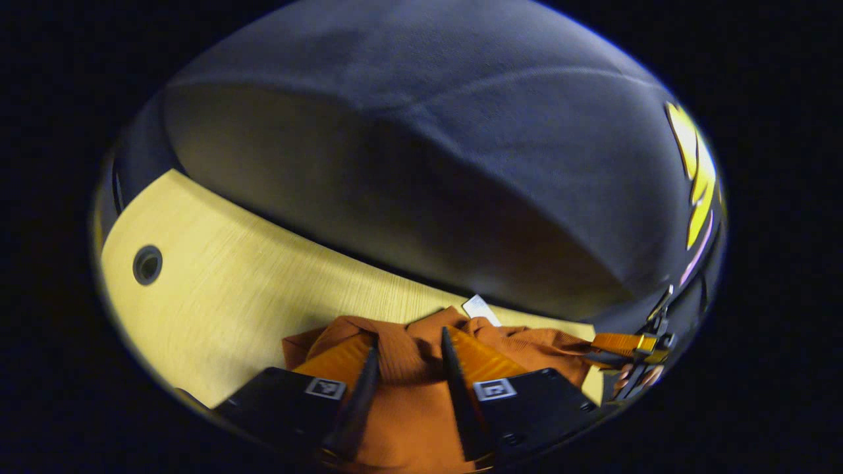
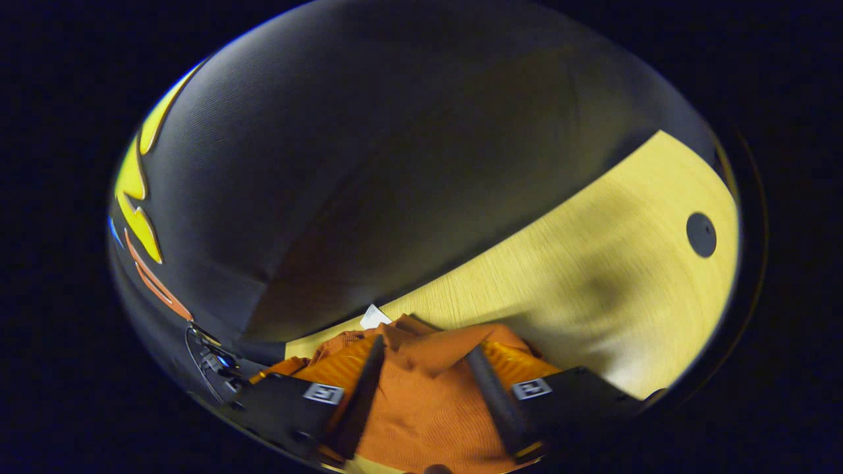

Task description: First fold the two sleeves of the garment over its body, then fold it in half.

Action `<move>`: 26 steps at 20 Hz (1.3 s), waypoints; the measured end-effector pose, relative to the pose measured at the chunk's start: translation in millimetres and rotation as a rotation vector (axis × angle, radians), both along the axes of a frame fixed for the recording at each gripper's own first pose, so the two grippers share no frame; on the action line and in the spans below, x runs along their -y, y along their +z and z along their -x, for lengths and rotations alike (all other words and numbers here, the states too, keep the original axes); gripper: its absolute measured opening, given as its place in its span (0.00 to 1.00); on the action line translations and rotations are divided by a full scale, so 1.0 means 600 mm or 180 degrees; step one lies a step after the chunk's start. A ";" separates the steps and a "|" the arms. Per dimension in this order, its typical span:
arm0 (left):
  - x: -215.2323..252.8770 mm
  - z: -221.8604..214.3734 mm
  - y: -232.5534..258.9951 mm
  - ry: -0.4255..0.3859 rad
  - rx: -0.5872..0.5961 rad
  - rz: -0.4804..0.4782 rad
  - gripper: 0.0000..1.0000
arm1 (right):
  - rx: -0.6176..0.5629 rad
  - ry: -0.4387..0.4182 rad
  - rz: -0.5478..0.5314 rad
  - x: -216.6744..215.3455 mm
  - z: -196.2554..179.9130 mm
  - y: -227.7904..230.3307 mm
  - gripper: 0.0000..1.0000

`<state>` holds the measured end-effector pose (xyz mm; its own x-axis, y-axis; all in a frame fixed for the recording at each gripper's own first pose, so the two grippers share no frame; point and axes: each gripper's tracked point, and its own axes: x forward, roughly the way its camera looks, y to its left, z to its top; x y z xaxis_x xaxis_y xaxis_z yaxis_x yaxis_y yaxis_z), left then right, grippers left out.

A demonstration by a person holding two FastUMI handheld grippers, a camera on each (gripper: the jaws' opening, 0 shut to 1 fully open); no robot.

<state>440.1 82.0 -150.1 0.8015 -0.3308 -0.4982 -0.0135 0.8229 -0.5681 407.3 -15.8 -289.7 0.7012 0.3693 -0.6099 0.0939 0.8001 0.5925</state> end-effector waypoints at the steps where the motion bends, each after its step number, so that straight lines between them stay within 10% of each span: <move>1: 0.001 0.002 -0.004 0.0011 -0.0028 0.0031 0.67 | 0.0094 -0.0002 0.0111 0.006 -0.007 0.013 0.83; 4: -0.002 0.007 -0.014 0.0030 -0.0079 -0.0101 1.00 | 0.0275 0.0039 0.0440 0.027 -0.008 0.047 0.92; 13: -0.049 0.073 0.175 0.0379 0.0526 -0.0696 0.99 | 0.0909 0.0455 0.1423 0.010 0.084 0.169 0.98; 26: -0.055 0.484 0.422 0.1092 0.1619 -0.1315 0.98 | 0.2008 0.0169 0.1675 0.024 0.360 0.404 0.97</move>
